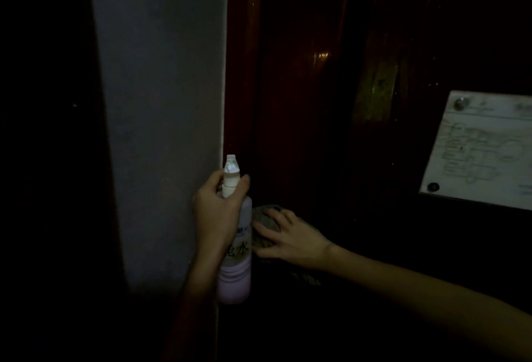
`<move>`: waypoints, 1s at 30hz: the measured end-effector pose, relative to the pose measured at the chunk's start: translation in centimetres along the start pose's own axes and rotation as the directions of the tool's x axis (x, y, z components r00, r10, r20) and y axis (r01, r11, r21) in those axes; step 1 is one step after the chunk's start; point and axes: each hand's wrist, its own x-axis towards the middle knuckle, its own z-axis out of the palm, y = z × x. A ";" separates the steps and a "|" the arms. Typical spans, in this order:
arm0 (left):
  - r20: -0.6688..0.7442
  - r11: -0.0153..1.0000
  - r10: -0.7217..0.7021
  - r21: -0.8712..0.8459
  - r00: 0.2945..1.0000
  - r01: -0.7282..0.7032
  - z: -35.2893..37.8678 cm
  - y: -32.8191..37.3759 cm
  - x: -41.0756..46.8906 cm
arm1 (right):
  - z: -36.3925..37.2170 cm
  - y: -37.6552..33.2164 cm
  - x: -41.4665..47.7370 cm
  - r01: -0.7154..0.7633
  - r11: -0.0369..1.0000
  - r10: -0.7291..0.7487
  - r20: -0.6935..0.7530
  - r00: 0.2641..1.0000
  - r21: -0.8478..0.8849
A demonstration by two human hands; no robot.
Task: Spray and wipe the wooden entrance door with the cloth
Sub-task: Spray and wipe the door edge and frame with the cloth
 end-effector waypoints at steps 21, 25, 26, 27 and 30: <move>0.084 0.963 0.232 -0.161 0.969 -0.216 7.6 25.2 20.5 | -28.9 39.6 12.4 -0.500 0.841 0.375 -0.446 0.813 -0.204; 0.125 0.947 0.288 -0.184 0.949 -0.263 9.1 28.8 22.0 | -32.7 41.6 11.4 -0.517 0.822 0.348 -0.506 0.789 -0.241; 0.141 0.945 0.290 -0.200 0.947 -0.260 9.5 29.5 22.0 | -33.2 41.7 10.5 -0.526 0.817 0.339 -0.540 0.770 -0.238; 0.153 0.945 0.287 -0.208 0.946 -0.253 9.9 30.0 21.9 | -33.5 41.9 9.5 -0.540 0.809 0.340 -0.565 0.752 -0.231; 0.166 0.947 0.273 -0.219 0.948 -0.234 11.3 30.6 21.6 | -34.2 42.9 6.0 -0.586 0.788 0.388 -0.586 0.711 -0.189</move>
